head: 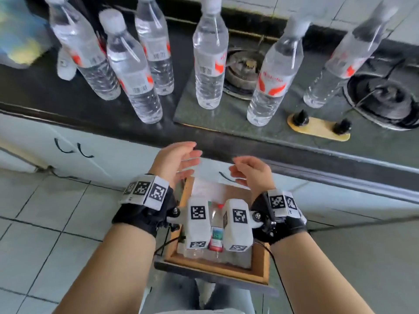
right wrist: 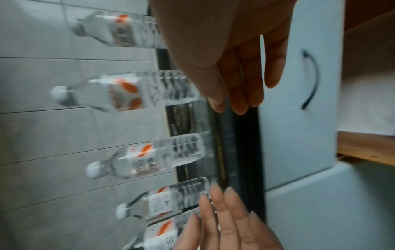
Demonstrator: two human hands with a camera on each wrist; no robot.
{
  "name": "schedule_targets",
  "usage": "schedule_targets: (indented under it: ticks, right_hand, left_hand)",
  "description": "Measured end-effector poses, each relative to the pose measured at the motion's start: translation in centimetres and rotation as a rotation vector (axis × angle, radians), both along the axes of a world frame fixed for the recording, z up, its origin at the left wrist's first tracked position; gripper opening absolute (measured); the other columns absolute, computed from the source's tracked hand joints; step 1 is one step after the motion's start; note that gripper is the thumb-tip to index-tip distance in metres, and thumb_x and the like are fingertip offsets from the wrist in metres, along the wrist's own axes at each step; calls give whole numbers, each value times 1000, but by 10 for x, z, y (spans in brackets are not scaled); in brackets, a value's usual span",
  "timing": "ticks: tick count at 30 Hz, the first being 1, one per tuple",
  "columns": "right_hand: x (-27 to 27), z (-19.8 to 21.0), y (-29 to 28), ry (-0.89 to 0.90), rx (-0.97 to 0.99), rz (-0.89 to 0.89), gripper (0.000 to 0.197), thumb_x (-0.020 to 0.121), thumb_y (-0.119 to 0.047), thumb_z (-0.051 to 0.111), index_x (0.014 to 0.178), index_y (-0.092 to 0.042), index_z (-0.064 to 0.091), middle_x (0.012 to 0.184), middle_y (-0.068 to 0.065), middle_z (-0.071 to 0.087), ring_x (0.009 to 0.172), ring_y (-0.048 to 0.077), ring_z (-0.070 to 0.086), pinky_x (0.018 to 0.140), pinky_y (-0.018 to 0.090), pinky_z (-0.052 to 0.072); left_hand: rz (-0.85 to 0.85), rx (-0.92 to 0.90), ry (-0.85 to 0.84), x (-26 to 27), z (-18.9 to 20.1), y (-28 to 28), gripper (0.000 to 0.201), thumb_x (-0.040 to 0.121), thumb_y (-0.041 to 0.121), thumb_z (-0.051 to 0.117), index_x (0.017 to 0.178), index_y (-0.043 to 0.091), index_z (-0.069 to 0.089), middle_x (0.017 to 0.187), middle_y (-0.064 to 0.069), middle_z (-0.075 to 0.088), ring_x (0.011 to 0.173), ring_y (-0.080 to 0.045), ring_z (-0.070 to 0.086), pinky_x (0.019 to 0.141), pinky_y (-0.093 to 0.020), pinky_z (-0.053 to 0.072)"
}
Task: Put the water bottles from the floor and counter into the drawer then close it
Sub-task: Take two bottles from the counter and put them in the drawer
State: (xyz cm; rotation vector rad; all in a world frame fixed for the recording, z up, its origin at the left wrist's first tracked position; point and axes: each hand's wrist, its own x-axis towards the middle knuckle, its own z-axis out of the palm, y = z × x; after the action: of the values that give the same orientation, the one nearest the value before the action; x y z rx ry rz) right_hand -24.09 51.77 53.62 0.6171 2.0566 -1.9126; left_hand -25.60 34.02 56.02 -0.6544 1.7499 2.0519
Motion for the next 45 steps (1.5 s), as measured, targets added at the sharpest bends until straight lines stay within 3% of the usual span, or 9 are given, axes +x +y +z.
schedule_targets:
  ticks: [11, 13, 16, 20, 22, 25, 32, 38, 45]
  right_hand:
    - [-62, 60, -86, 217, -19, 133, 19, 83, -2, 58, 79, -20, 56, 71, 0, 57, 60, 8, 54, 58, 19, 45]
    - [-75, 57, -116, 238, -2, 136, 20, 79, -5, 65, 91, -18, 56, 80, 0, 56, 73, 14, 54, 69, 26, 47]
    - [-97, 53, -162, 336, 77, 123, 67, 68, -13, 78, 126, -13, 45, 114, 4, 51, 102, 15, 51, 87, 22, 44]
    - [-125, 54, -209, 456, 4, 37, 103, 50, -25, 83, 137, -11, 30, 138, 12, 44, 124, 19, 48, 102, 23, 43]
    - [-135, 52, -219, 483, 29, 10, 108, 45, -37, 85, 135, -8, 32, 137, 17, 46, 127, 26, 49, 107, 44, 42]
    - [-142, 47, -222, 491, 65, -27, 98, 47, -31, 82, 130, -6, 37, 127, 18, 55, 117, 28, 56, 101, 50, 46]
    - [-123, 48, -200, 533, -9, -74, 82, 51, -14, 83, 124, -4, 45, 112, 8, 62, 99, 13, 63, 84, 20, 51]
    - [-66, 41, -144, 487, -214, -64, 52, 54, -21, 74, 102, -11, 57, 80, -8, 72, 80, 7, 67, 70, 22, 53]
    - [9, 7, -50, 376, -213, 15, 61, 54, -10, 76, 110, -2, 53, 84, -6, 73, 82, 12, 67, 75, 29, 54]
  left_hand:
    - [463, 0, 92, -54, 29, -88, 11, 87, 8, 49, 85, 19, 52, 82, -1, 59, 78, -12, 59, 67, -27, 48]
    - [525, -38, 88, -67, 24, -113, 16, 86, 11, 52, 101, 16, 51, 89, -1, 57, 83, -12, 59, 66, -26, 48]
    - [560, -129, 153, -96, 22, -152, 59, 79, 13, 63, 131, 15, 37, 123, -8, 51, 103, -17, 53, 82, -31, 49]
    - [468, -203, 319, -142, 31, -190, 94, 70, 5, 73, 145, 18, 18, 152, -7, 29, 136, -19, 35, 102, -25, 32]
    - [357, -211, 391, -162, 34, -198, 100, 68, 5, 76, 147, 19, 16, 153, -3, 31, 137, -14, 35, 106, -23, 30]
    - [243, -252, 443, -179, 35, -205, 89, 65, 11, 78, 140, 18, 32, 136, 2, 51, 122, -12, 51, 108, -28, 37]
    - [96, -166, 504, -152, 34, -204, 61, 68, 15, 75, 123, 19, 48, 112, 10, 61, 101, 1, 61, 84, -14, 48]
    - [-1, 73, 471, -73, 20, -146, 27, 70, 19, 65, 96, 23, 59, 84, 9, 70, 81, -7, 68, 69, -21, 53]
    - [-184, 9, 369, 1, -23, -47, 79, 43, 61, 79, 98, 9, 59, 99, -18, 61, 97, -37, 62, 89, -51, 48]
